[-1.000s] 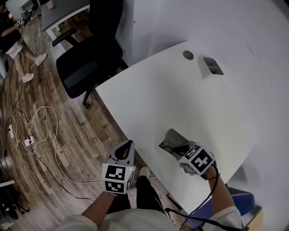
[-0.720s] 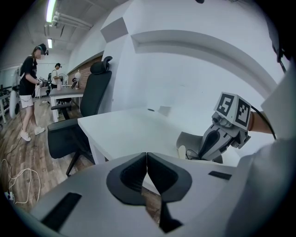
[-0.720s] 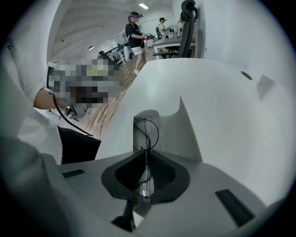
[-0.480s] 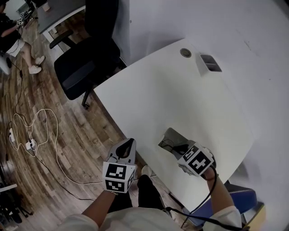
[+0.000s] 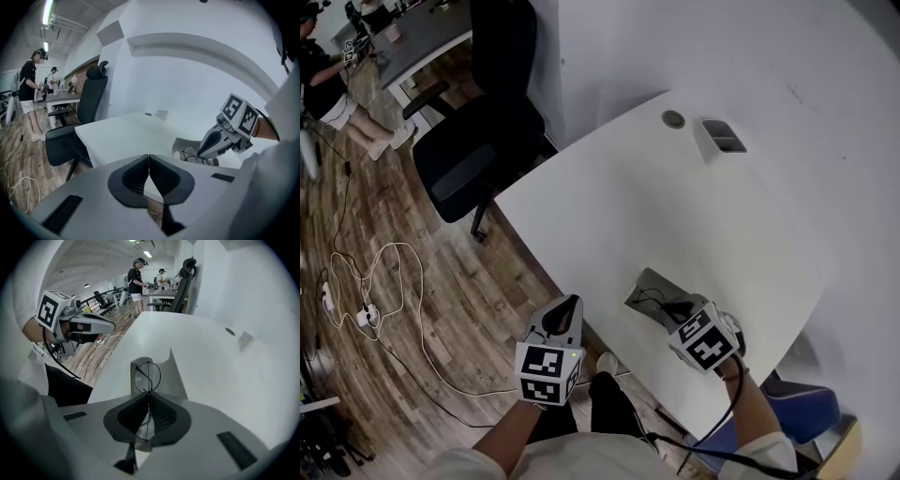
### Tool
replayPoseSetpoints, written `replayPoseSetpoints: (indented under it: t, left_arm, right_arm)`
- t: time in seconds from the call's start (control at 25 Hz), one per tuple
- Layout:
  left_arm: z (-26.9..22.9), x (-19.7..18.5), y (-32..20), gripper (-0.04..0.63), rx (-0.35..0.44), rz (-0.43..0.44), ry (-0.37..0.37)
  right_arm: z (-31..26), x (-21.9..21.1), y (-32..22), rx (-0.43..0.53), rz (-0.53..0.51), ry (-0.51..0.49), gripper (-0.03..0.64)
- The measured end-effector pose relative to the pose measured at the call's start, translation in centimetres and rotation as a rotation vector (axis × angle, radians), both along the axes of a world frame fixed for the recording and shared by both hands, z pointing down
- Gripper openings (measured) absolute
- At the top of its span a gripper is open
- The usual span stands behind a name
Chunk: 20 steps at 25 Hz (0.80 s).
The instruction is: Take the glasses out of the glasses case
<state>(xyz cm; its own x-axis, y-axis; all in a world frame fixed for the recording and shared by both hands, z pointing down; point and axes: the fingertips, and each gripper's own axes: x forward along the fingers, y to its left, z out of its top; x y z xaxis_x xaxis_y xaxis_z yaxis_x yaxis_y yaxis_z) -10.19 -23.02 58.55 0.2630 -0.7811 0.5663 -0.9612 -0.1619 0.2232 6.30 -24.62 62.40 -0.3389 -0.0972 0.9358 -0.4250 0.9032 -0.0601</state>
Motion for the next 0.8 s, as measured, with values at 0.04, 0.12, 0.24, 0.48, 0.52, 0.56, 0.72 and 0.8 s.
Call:
replayPoseSetpoints:
  t: [0.04, 0.12, 0.24, 0.48, 0.52, 0.56, 0.72, 0.8]
  left_arm:
    - [-0.1, 0.1, 0.1, 0.018, 0.003, 0.001, -0.001]
    - [-0.4, 0.2, 0.2, 0.018, 0.008, 0.005, -0.002]
    - [-0.8, 0.3, 0.2, 0.018, 0.021, 0.010, -0.006]
    - [-1.8, 0.2, 0.1, 0.018, 0.046, 0.014, -0.015]
    - [-2.0, 0.1, 0.1, 0.018, 0.048, 0.013, -0.015]
    - [-2.1, 0.0, 0.1, 0.018, 0.051, 0.013, -0.015]
    - [-2.8, -0.2, -0.2, 0.018, 0.065, 0.003, -0.007]
    - [-3.2, -0.3, -0.6, 0.018, 0.081, -0.002, -0.004]
  right_arm:
    - [-0.1, 0.0, -0.1, 0.019, 0.006, -0.003, 0.039]
    - [-0.2, 0.2, -0.4, 0.058, 0.014, 0.001, 0.038]
    - [-0.7, 0.1, -0.8, 0.110, 0.019, 0.005, 0.038]
    - [-2.3, -0.7, -1.7, 0.172, 0.035, -0.024, 0.038]
    - [-2.6, -0.8, -1.8, 0.182, 0.036, -0.028, 0.038]
    - [-3.0, -1.0, -1.9, 0.192, 0.036, -0.032, 0.038]
    - [-4.4, -1.5, -2.3, 0.227, 0.045, -0.055, 0.038]
    - [-5.1, -1.6, -2.5, 0.239, 0.057, -0.071, 0.038]
